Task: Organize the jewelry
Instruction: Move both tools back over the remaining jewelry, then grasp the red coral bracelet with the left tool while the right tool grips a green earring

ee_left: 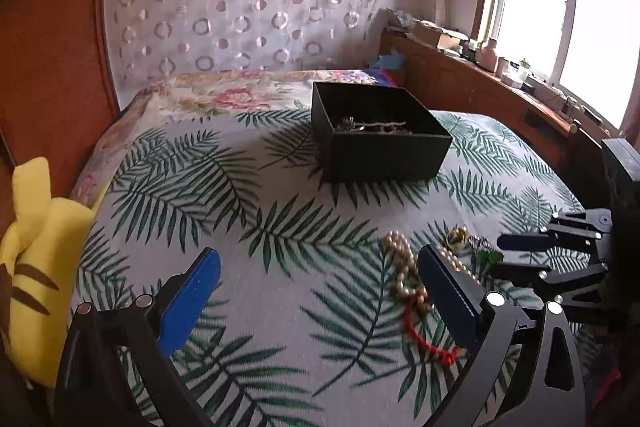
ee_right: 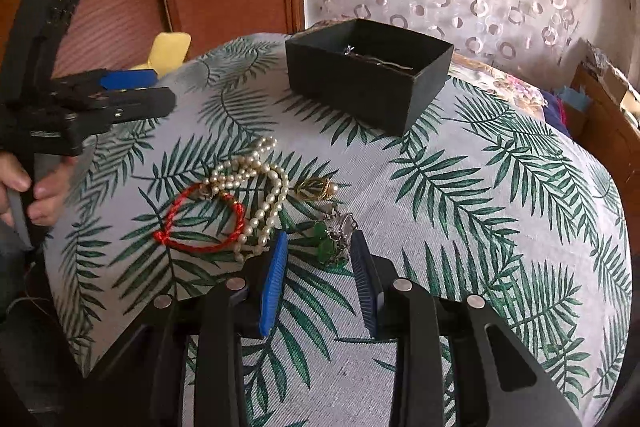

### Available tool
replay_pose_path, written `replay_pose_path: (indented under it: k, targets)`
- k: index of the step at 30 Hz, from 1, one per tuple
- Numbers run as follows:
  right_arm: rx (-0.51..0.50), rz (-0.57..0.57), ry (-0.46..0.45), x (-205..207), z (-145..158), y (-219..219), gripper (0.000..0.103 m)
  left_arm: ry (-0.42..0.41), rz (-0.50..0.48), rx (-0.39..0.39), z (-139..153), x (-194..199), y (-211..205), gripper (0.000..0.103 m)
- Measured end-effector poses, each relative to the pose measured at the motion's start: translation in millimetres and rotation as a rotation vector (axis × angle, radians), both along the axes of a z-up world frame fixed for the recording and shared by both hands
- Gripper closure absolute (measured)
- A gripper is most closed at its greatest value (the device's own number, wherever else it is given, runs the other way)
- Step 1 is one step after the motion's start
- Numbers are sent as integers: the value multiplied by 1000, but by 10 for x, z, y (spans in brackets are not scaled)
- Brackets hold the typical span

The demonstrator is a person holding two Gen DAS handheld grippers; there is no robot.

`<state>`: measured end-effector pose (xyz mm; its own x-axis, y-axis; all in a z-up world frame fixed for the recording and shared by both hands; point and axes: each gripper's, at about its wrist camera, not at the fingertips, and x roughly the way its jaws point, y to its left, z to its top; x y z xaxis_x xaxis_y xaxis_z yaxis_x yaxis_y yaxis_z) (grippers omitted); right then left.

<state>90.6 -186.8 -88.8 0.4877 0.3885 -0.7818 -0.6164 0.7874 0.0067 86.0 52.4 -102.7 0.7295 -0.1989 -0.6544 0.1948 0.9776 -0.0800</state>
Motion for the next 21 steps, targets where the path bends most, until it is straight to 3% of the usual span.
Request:
replay_pose_path:
  k: [2,3,5,21]
  targets:
    - [-24,-2,-6,-2,-22,20,70,6,-6,5,-17,-40,-10,8]
    - [-31,1,-8,-2,-28,27,79,9,-9,5,-27,-43,-11,8]
    - [-37,-2,-9,-4,-32,34,87,15,-17,6,-40,-73,-27,8]
    - [105,-81,-9,-267,74,-404,88,92,-103,37,-235,-204,-333,8]
